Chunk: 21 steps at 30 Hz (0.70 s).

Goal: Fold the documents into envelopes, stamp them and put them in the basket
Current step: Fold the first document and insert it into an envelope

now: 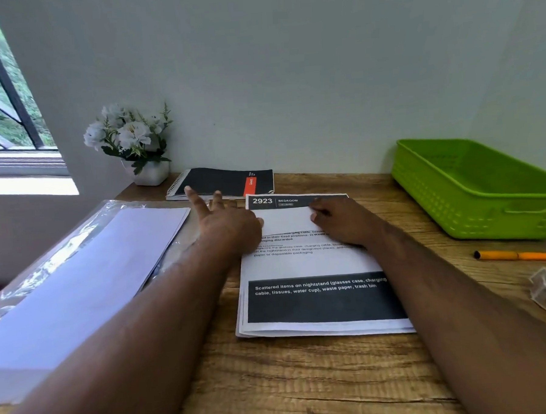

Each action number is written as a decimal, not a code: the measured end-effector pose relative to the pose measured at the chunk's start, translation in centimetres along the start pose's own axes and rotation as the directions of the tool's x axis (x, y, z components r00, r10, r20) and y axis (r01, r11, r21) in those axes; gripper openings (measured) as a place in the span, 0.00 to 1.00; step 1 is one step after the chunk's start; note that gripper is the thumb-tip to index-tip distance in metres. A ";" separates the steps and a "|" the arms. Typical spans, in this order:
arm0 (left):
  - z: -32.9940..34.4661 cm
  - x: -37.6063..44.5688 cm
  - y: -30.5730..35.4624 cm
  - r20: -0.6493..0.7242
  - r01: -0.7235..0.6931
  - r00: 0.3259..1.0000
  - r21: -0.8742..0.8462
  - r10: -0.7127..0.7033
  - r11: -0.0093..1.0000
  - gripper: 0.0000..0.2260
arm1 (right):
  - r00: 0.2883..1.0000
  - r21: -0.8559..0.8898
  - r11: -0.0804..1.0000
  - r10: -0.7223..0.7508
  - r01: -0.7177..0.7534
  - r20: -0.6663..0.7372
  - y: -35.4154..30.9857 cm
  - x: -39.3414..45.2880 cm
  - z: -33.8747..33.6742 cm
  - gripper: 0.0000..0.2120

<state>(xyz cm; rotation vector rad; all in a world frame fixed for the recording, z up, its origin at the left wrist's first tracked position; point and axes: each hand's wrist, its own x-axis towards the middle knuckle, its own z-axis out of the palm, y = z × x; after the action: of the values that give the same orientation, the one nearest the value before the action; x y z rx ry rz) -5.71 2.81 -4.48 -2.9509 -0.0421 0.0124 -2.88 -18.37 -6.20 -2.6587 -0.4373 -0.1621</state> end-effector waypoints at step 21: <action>-2.8 -0.7 -0.5 -0.716 -0.664 0.695 -0.674 -0.066 0.324 0.10 | 0.676 -0.141 0.948 -0.304 0.287 -0.671 0.1 -0.2 -4.2 0.04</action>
<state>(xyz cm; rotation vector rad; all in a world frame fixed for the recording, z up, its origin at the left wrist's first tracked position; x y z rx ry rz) -6.40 2.77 -1.64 -3.7003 1.0226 -1.4854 -3.21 -20.38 -2.51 -2.2881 -0.5979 -1.2193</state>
